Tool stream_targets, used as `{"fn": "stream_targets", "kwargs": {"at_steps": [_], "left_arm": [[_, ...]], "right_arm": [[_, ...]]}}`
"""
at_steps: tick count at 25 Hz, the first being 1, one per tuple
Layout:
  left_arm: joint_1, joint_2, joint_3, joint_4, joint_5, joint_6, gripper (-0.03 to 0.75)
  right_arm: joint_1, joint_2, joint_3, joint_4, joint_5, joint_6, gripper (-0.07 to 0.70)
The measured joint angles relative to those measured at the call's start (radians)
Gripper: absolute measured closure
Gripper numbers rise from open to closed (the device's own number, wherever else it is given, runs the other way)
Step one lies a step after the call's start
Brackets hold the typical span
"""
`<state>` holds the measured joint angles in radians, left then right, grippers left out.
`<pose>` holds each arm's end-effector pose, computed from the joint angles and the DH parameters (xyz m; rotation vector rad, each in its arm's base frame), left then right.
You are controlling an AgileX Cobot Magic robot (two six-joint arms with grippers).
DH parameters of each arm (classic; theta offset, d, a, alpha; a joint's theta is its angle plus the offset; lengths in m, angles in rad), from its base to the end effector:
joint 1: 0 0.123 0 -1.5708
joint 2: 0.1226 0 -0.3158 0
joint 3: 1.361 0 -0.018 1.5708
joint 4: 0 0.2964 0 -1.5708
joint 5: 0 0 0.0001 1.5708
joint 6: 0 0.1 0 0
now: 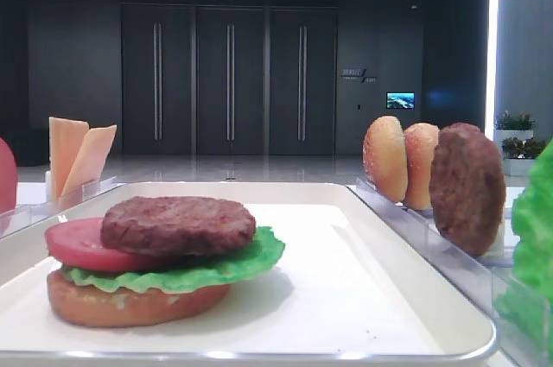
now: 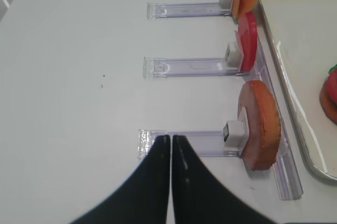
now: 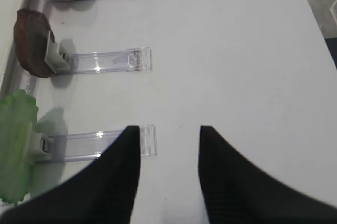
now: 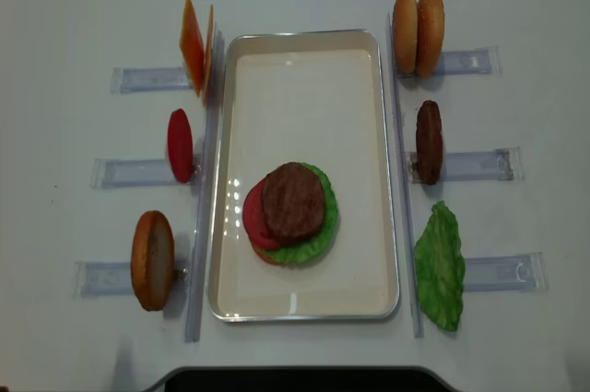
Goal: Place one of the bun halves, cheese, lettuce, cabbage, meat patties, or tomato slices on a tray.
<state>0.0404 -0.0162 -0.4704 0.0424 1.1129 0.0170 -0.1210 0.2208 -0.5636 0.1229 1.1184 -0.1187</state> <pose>0.0107 0.0042 0.2812 -0.0277 2.1101 0.0857 0.0425 0.0059 0.3063 0.0043 2.2514 0.0250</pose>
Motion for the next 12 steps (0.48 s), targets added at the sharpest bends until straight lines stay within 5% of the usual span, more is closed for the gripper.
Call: {"fn": "stream_targets", "kwargs": {"at_steps": [12], "left_arm": [[0.000, 0.000, 0.000, 0.000, -0.001, 0.000, 0.716]], "right_arm": [[0.022, -0.225, 0.048, 0.000, 0.011, 0.008, 0.393]]}}
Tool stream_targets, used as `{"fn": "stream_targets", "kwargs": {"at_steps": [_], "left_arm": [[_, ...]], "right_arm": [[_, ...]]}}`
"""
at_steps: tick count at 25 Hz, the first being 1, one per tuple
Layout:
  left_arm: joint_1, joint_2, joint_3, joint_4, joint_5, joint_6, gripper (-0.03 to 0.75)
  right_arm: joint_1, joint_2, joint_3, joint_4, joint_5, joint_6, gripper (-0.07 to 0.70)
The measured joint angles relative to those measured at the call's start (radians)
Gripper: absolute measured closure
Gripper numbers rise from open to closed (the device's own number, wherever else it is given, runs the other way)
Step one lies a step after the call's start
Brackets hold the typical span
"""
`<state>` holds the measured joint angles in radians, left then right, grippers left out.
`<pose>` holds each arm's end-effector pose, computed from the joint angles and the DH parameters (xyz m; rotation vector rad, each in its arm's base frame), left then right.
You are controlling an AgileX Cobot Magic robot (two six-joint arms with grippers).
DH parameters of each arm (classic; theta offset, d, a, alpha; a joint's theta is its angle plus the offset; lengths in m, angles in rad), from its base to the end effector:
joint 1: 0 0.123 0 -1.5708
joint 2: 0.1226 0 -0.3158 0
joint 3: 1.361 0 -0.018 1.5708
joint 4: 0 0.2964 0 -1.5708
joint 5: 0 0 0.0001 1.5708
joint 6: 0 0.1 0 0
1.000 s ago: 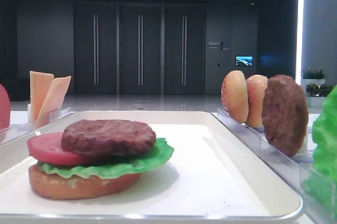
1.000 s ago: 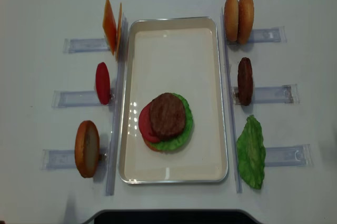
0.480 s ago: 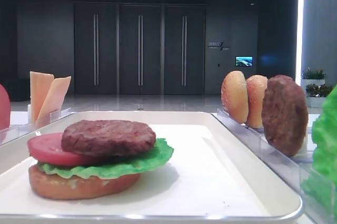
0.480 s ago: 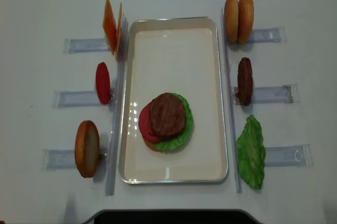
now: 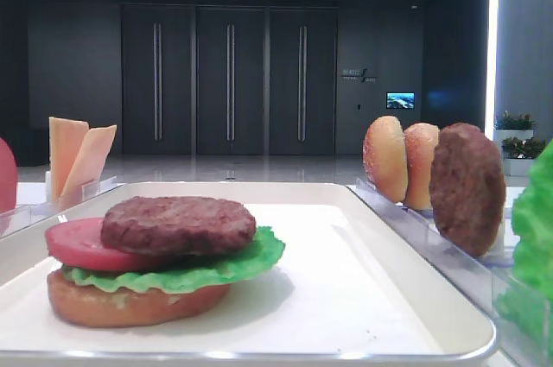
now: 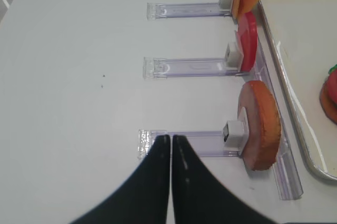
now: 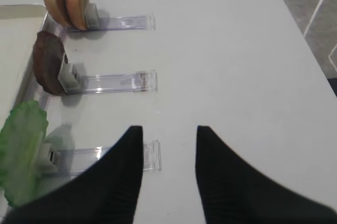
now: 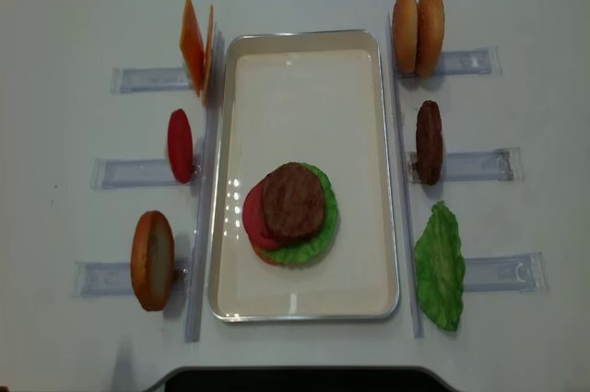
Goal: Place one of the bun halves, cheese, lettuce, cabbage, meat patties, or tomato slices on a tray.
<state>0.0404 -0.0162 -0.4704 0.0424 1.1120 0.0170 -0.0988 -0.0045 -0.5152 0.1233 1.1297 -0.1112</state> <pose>0.0108 0.0042 0.2813 -0.0276 2.1092 0.0857 0.0069 0.0105 0.2946 -0.0253 2.0870 0.0211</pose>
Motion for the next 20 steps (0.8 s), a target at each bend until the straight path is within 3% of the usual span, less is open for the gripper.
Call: {"fn": "stream_targets", "kwargs": {"at_steps": [11, 20], "left_arm": [[0.000, 0.000, 0.000, 0.000, 0.000, 0.000, 0.716], [0.000, 0.000, 0.000, 0.000, 0.000, 0.000, 0.716]], "right_arm": [[0.146, -0.004, 0.008, -0.001, 0.003, 0.002, 0.393], [0.161, -0.004, 0.008, -0.001, 0.003, 0.018, 0.393]]}}
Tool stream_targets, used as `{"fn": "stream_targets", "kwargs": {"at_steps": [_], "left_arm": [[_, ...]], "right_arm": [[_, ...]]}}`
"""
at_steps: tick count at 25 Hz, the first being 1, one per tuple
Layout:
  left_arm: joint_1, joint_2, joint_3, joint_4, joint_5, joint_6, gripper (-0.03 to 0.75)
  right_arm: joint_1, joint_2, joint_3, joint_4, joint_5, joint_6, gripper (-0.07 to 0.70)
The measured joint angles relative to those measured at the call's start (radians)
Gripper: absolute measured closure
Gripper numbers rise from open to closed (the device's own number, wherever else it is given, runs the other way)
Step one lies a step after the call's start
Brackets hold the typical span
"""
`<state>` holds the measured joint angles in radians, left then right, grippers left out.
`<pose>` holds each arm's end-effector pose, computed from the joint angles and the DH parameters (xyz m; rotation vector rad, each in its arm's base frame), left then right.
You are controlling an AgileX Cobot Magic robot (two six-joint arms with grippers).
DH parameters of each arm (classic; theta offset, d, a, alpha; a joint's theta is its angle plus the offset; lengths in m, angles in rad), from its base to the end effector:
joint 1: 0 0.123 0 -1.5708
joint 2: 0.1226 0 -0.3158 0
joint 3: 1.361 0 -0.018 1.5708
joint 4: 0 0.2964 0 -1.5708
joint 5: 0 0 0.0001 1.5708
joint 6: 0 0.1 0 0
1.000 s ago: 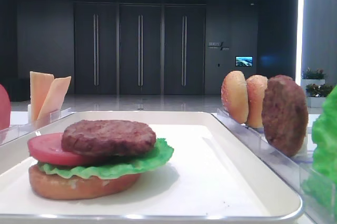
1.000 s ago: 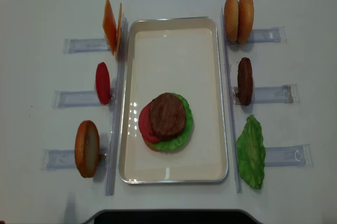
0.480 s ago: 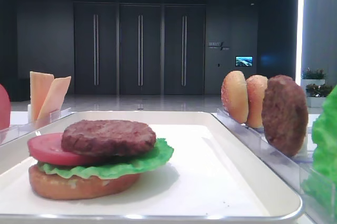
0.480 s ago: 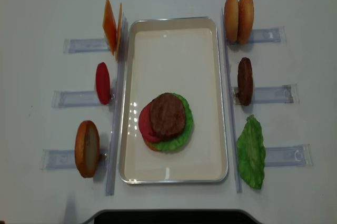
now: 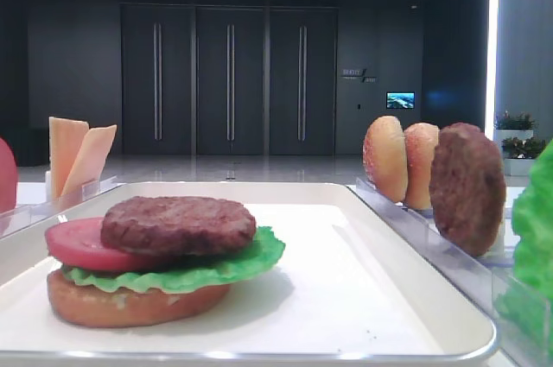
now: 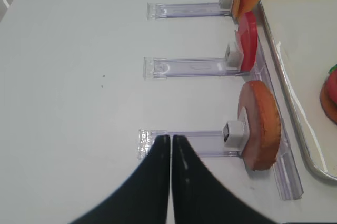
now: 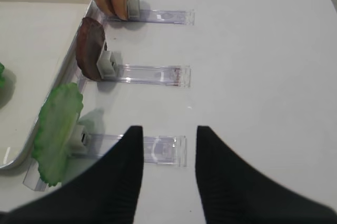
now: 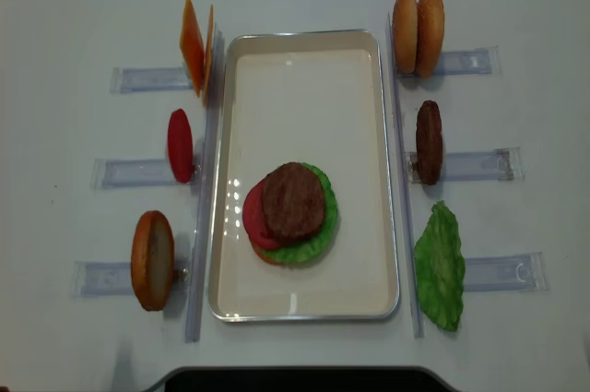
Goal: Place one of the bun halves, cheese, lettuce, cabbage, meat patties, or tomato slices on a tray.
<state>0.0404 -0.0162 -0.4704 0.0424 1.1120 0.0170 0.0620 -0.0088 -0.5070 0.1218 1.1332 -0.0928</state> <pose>0.0108 0.0042 0.2813 -0.0276 2.1092 0.0857 0.0053 0.0114 0.2917 -0.1743 2.0899 0.1283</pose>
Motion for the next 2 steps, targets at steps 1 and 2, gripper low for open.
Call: {"fn": "stream_targets", "kwargs": {"at_steps": [1, 2], "left_arm": [[0.000, 0.000, 0.000, 0.000, 0.000, 0.000, 0.716], [0.000, 0.000, 0.000, 0.000, 0.000, 0.000, 0.716]], "right_arm": [[0.000, 0.000, 0.000, 0.000, 0.000, 0.000, 0.393], [0.001, 0.000, 0.000, 0.000, 0.000, 0.000, 0.393]]}}
